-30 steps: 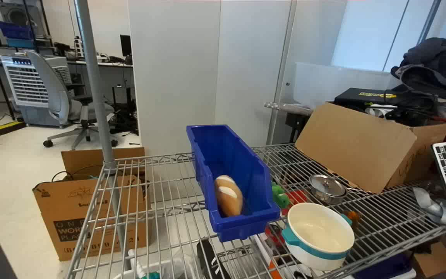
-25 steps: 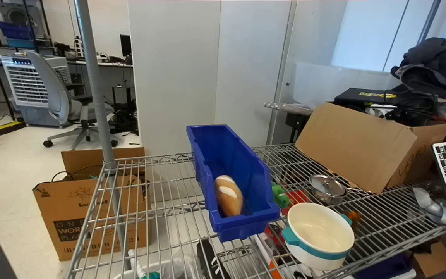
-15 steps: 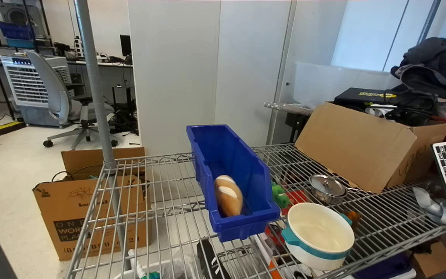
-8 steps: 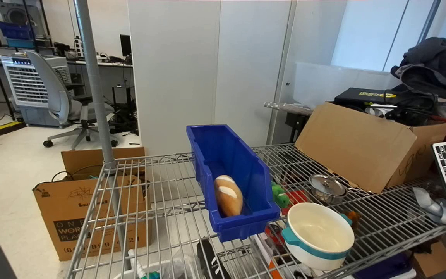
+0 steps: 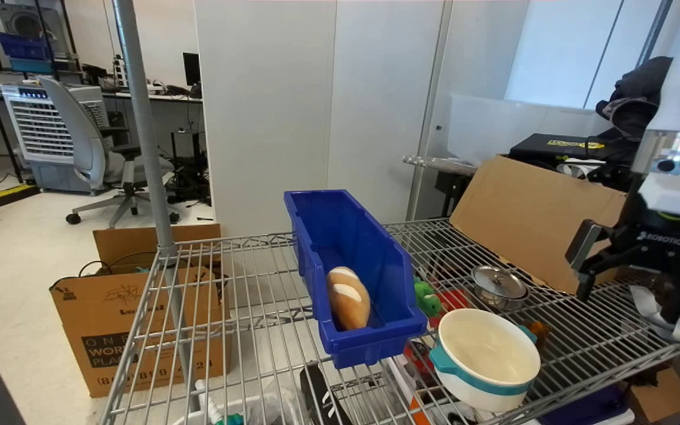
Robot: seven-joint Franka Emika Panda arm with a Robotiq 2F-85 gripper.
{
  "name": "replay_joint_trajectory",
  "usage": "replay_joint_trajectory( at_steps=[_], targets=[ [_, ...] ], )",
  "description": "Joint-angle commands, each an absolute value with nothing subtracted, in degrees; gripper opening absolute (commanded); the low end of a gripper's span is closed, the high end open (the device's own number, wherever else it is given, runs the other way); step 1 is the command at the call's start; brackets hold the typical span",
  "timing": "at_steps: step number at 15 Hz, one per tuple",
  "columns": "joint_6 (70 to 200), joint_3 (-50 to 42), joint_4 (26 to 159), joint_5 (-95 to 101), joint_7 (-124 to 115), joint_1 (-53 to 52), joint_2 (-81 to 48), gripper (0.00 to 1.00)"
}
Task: Put the plush toy into the white bowl
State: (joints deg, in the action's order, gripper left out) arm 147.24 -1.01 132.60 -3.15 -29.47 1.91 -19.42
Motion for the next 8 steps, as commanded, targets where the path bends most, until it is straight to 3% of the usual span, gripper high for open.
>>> replay_joint_trajectory(
  at_steps=[1, 8],
  targets=[
    [150.0, -3.7, 126.5, -4.3, -33.8, -2.0, -27.0, 1.0],
    [151.3, -7.2, 117.6, -2.9, -39.4, -8.1, -36.8, 1.0]
  ],
)
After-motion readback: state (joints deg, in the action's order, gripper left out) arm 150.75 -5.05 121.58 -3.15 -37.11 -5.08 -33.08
